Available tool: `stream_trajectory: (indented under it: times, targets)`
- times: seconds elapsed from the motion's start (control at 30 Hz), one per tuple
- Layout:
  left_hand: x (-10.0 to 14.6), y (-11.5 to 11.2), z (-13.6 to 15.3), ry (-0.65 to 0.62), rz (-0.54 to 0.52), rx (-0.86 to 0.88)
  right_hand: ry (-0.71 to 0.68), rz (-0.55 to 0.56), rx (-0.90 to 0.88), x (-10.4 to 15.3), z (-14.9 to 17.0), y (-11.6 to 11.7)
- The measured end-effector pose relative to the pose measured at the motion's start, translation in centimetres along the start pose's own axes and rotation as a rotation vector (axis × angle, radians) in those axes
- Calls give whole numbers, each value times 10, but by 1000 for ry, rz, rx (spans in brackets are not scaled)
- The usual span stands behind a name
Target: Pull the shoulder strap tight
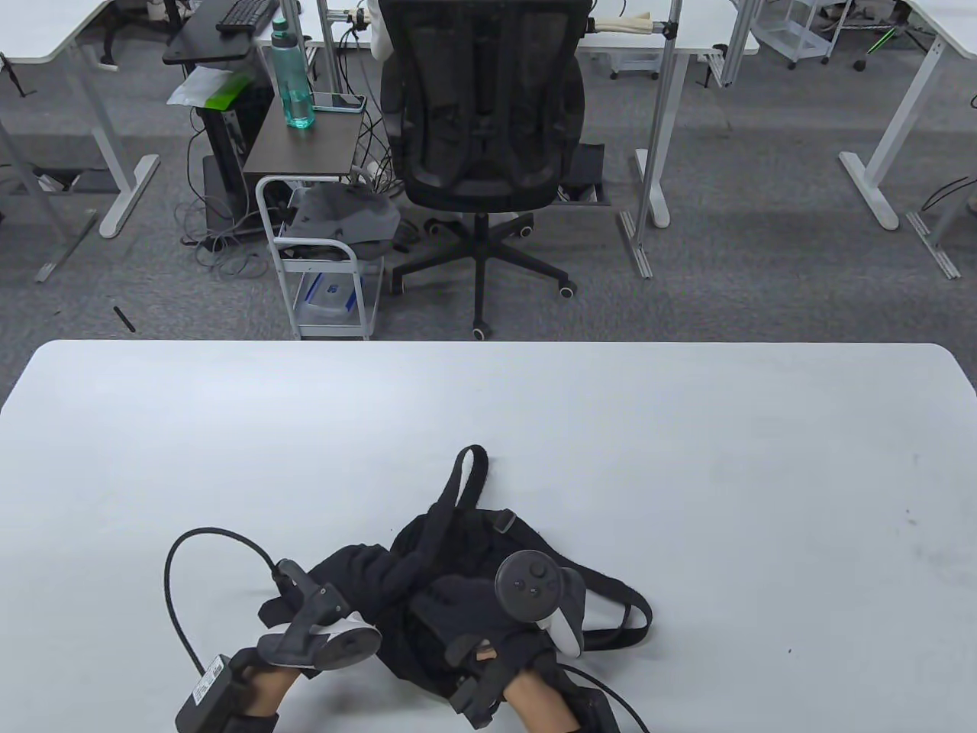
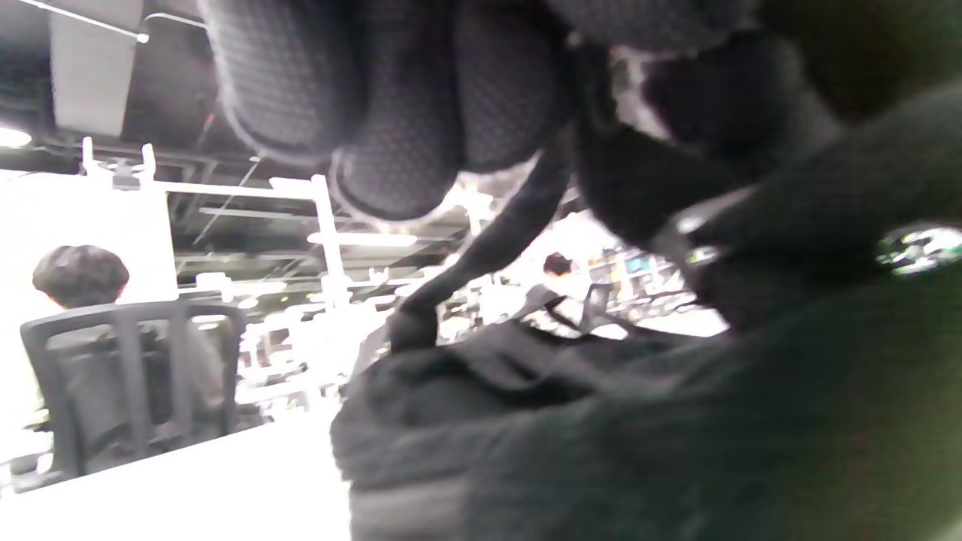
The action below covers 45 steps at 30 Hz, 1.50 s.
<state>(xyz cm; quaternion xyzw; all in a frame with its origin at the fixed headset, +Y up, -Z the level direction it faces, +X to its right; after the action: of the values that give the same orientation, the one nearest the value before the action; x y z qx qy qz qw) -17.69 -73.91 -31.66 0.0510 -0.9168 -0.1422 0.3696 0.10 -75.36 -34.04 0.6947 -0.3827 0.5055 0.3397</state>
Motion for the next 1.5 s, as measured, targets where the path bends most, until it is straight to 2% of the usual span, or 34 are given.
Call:
stream_trajectory:
  times: [0.1,0.27,0.67,0.8,1.0,1.13,1.23,1.33,1.37,1.43,1.5]
  targets:
    - [-1,5,-10,-22,-23,-8,-13,-9,-27,1,-2,3]
    - [1,1,-4,-21,-11,23,-32,15,-6,2,-8,5]
    - [8,-22,42,126,80,23,-5,-51,27,1,-6,18]
    - [8,-13,33,112,63,-45,18,-60,20,2,-1,16]
    - [1,1,3,14,-12,13,26,-21,-1,0,5,10]
    - [-1,2,-8,-18,-8,-47,24,-35,-39,0,3,10]
    - [-1,-4,-3,2,23,-14,13,-22,-16,0,-1,11]
    - [3,-16,25,92,84,-38,1,-75,13,3,-4,12]
    - [7,-19,29,61,94,-16,2,-48,3,3,-4,11]
    - [7,-20,30,98,101,77,-8,-12,-14,1,-6,12]
    - [3,-12,24,81,60,42,-1,-10,-9,3,-8,8]
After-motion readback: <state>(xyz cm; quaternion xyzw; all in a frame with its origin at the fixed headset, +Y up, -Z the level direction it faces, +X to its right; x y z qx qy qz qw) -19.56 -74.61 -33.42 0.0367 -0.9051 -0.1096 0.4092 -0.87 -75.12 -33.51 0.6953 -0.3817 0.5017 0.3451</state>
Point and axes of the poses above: the tracker on the back of each hand, its own z axis roughly to the little-finger side, its own x axis roughly from the fingertips to the wrist, y = z × x, the point moved 2 cm from there along -x, roughly from the wrist to the fingertips, and after that the axes turned 11 degrees about z, right-handed, at the moved point
